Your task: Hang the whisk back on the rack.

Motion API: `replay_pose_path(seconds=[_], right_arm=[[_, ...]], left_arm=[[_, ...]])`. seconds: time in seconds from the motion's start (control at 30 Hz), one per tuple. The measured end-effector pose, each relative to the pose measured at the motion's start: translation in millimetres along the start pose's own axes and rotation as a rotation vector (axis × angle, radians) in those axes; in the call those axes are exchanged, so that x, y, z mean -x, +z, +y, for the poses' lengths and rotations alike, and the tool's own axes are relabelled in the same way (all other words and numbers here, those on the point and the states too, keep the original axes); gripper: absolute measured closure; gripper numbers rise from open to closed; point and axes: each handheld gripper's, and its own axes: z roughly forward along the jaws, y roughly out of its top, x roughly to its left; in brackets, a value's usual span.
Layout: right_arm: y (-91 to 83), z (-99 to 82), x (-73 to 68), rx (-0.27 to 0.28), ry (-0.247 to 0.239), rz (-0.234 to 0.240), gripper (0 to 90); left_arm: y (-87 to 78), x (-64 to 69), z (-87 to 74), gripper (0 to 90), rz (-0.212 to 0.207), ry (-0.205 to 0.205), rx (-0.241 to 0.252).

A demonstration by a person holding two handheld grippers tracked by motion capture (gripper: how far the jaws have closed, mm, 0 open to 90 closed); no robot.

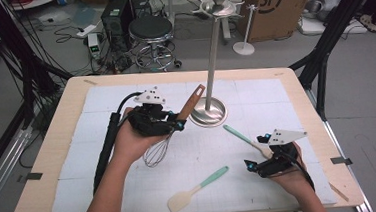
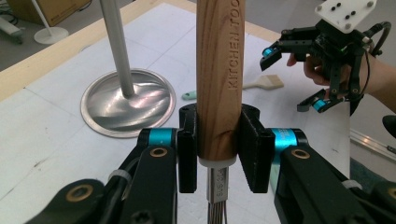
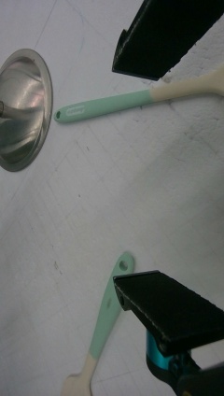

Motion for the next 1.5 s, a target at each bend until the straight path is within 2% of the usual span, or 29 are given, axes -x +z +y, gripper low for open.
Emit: replay_pose_path(seconds=[0.1,0.17,0.23,0.33,0.4,0.5,0.57,0.7,0.83,1.03,1.17,1.23,1.5], right_arm=[[0.3,0.0,0.1,0.0,0.0,0.001,0.3],[0.5,0.1,0.0,-0.002,0.001,0.003,0.3],[1.0,0.1,-0.2,-0.003,0.001,0.003,0.3],[0.8,0.4,-0.5,-0.002,-0.001,0.002,0.3],[0.2,0.6,0.0,0.003,-0.005,0.0,0.3],[-0.6,0.5,-0.1,0.003,-0.001,0.001,0.3],[-0.5,0.4,-0.1,0.003,-0.003,0.0,0.3],[-0.3,0.4,0.0,0.003,0.0,0.002,0.3],[-0.7,0.4,0.1,0.005,0.003,0.004,0.3],[-0.5,0.4,1.1,0.006,0.0,0.005,0.3],[-1.1,0.2,1.2,0.005,0.005,0.008,0.3],[-1.5,0.2,1.5,0.005,0.004,0.005,0.3],[-1.1,0.0,1.5,0.005,0.003,0.005,0.3]], left_arm=[[-4.7,1.5,2.0,70.8,-0.006,0.001,0.018],[-7.9,3.5,5.4,70.9,0.001,0.014,0.007],[-10.9,7.1,12.7,70.8,0.016,0.048,-0.011],[-15.4,9.0,24.6,70.8,-0.006,0.069,0.004],[-17.8,9.8,34.3,70.8,0.003,0.085,0.001],[-19.3,8.7,46.4,70.8,-0.006,0.099,0.006],[-19.9,7.9,54.4,70.8,-0.019,0.101,0.014],[-19.6,4.2,71.0,70.8,-0.055,0.131,0.018],[-20.3,-2.5,84.4,70.8,-0.054,0.142,0.015],[-23.7,-8.3,99.3,70.8,-0.06,0.143,0.049],[-23.1,-11.0,106.6,70.8,-0.065,0.142,0.045],[-23.4,-13.0,110.4,70.8,-0.053,0.146,0.043],[-25.2,-22.2,123.0,70.8,-0.053,0.12,0.09]])
